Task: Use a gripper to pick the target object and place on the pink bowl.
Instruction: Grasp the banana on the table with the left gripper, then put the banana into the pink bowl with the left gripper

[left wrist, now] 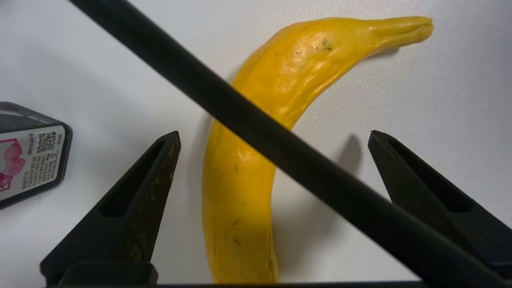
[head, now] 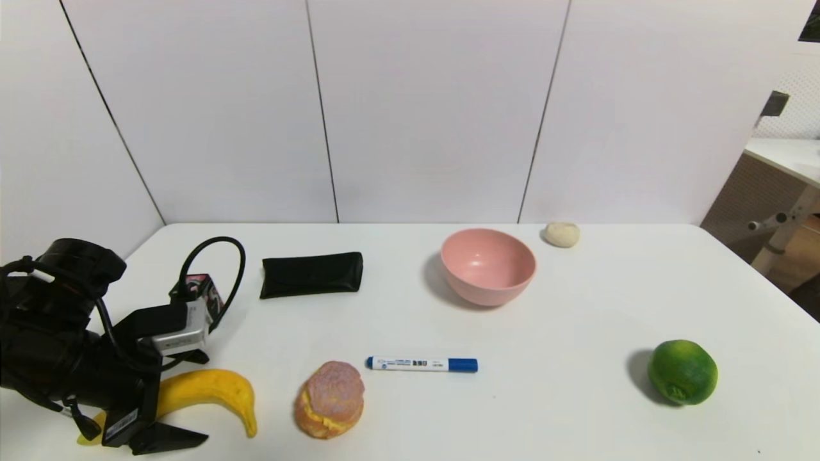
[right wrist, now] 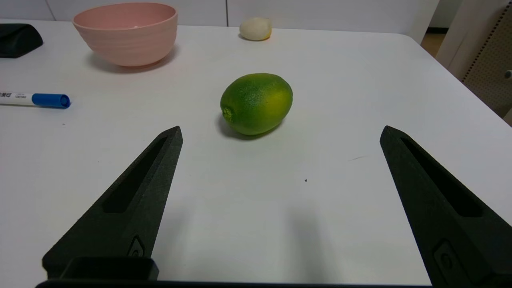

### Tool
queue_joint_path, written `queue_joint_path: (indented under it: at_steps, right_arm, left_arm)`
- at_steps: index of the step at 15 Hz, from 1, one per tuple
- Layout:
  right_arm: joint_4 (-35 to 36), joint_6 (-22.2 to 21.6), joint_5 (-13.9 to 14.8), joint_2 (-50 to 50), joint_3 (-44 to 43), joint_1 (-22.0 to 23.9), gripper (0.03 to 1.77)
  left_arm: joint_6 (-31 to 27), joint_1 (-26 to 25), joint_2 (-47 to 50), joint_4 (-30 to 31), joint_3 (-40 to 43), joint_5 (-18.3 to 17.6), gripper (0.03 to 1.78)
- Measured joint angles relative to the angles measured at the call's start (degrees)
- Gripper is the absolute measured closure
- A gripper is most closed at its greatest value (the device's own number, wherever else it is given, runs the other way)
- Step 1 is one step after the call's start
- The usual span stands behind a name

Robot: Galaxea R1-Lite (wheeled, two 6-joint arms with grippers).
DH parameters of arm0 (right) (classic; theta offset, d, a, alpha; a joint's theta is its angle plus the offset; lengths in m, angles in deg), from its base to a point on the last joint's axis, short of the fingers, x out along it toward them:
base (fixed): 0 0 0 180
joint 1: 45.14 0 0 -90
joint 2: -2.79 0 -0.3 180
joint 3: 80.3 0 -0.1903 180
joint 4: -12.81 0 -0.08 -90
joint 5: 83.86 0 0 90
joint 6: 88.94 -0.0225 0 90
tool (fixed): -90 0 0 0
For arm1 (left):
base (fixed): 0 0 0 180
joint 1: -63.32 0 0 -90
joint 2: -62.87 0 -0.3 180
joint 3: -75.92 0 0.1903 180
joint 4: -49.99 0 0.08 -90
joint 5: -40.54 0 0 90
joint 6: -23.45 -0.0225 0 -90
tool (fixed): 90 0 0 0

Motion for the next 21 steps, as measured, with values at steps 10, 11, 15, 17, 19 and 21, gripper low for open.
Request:
queue_joint_path:
  at_steps: [10, 11, 15, 17, 19, 21]
  right_arm:
    - [0.0, 0.0, 0.0, 0.0, 0.0, 0.0, 0.09]
    - [0.0, 0.0, 0.0, 0.0, 0.0, 0.0, 0.09]
    - [0.0, 0.0, 0.0, 0.0, 0.0, 0.0, 0.09]
    - [0.0, 0.0, 0.0, 0.0, 0.0, 0.0, 0.09]
    - [0.0, 0.0, 0.0, 0.0, 0.0, 0.0, 0.09]
    - [0.0, 0.0, 0.0, 0.0, 0.0, 0.0, 0.09]
  left_arm:
    - [0.2, -1.7, -0.9, 0.0, 0.1, -0.6, 0.65]
    - [0.2, -1.7, -0.9, 0.0, 0.1, -0.6, 0.77]
    - [0.2, -1.7, -0.8, -0.2, 0.3, -0.9, 1.26]
    - [0.2, -1.7, -0.5, -0.1, 0.2, -1.0, 1.26]
    - [0.2, -1.7, 0.1, -0.1, -0.1, -1.1, 1.26]
    - [0.3, -1.6, 1.2, -0.2, -1.2, -2.0, 1.26]
